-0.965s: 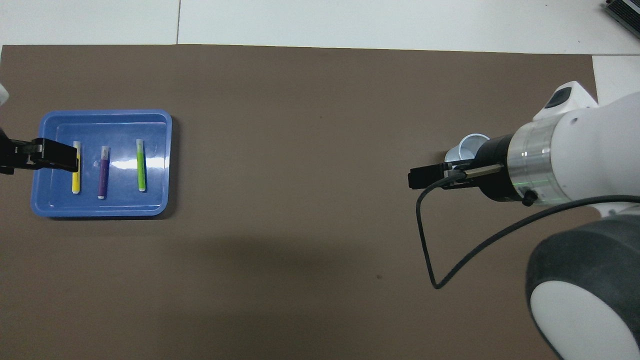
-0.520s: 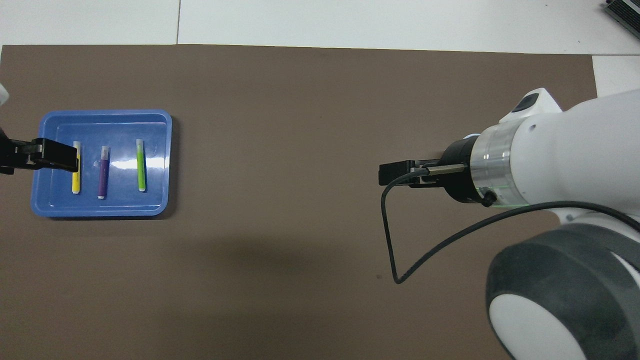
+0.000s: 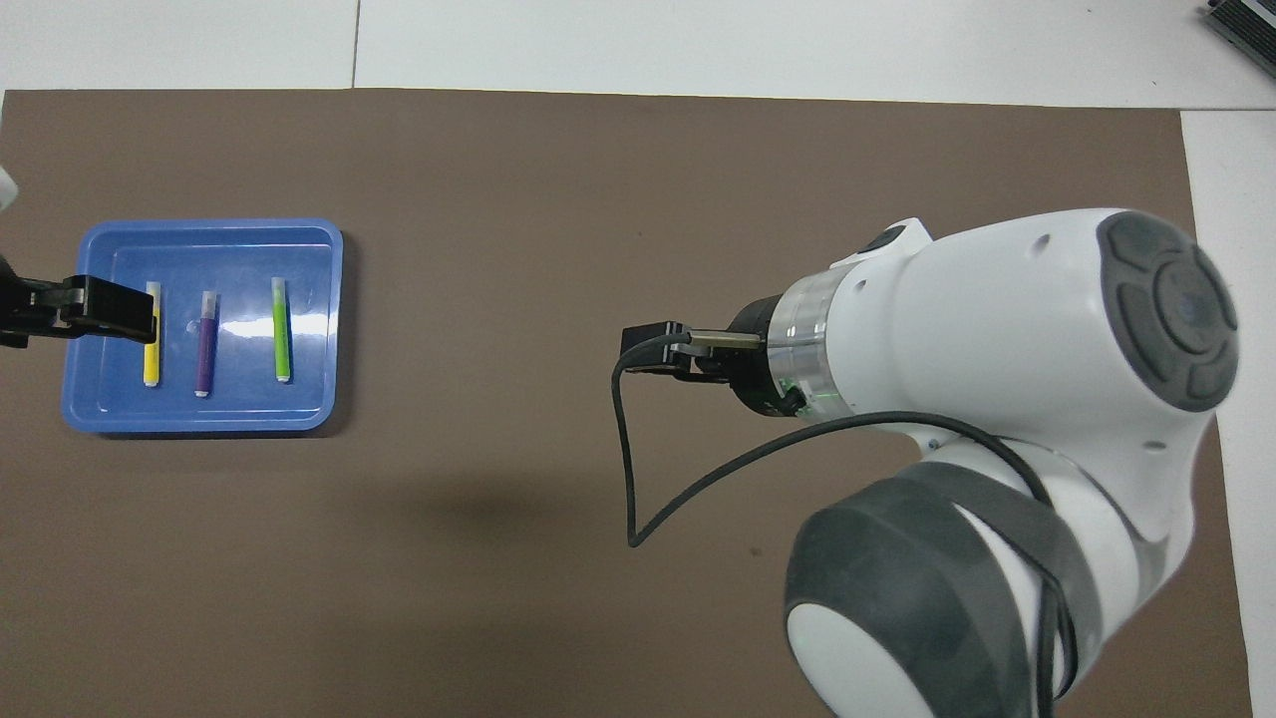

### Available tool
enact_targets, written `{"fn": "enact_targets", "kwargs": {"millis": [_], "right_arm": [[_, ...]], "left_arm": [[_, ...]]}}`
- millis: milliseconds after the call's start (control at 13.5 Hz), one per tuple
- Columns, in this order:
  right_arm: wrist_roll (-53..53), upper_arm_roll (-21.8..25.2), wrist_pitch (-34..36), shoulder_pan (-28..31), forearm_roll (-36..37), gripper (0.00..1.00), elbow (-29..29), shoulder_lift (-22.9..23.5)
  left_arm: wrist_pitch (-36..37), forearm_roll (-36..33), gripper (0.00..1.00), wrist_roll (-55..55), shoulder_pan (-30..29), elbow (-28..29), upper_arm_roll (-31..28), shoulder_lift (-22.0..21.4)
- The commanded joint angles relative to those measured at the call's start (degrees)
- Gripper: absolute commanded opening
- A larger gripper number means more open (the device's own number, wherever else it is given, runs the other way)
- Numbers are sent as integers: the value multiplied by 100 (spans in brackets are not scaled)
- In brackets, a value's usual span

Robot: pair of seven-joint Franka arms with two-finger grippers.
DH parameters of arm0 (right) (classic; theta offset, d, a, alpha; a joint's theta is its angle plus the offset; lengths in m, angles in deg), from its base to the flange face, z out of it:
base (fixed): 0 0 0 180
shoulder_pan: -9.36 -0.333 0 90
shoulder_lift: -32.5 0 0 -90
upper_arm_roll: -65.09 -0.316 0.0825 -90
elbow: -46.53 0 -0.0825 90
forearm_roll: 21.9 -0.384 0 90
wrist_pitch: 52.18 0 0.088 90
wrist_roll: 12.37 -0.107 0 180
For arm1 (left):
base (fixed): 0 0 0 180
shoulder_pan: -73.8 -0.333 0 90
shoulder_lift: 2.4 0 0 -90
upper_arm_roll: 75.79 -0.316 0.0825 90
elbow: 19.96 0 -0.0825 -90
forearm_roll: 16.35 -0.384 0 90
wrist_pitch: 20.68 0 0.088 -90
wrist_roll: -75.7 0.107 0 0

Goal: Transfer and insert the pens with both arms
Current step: 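Move the right gripper from the cup toward the table center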

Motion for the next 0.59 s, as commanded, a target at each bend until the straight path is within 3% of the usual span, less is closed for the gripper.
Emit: {"fn": "enact_targets", "kwargs": {"millis": [0,520], "right_arm": [[-260,-98,-245,-21,-153,100,-80,5],[-673,-406,-817,-21,-241,100,-45,242]], "left_arm": [[15,79,100,25,-10,178,-27,-179],[15,79,100,25,-10,178,-36,-179]]}}
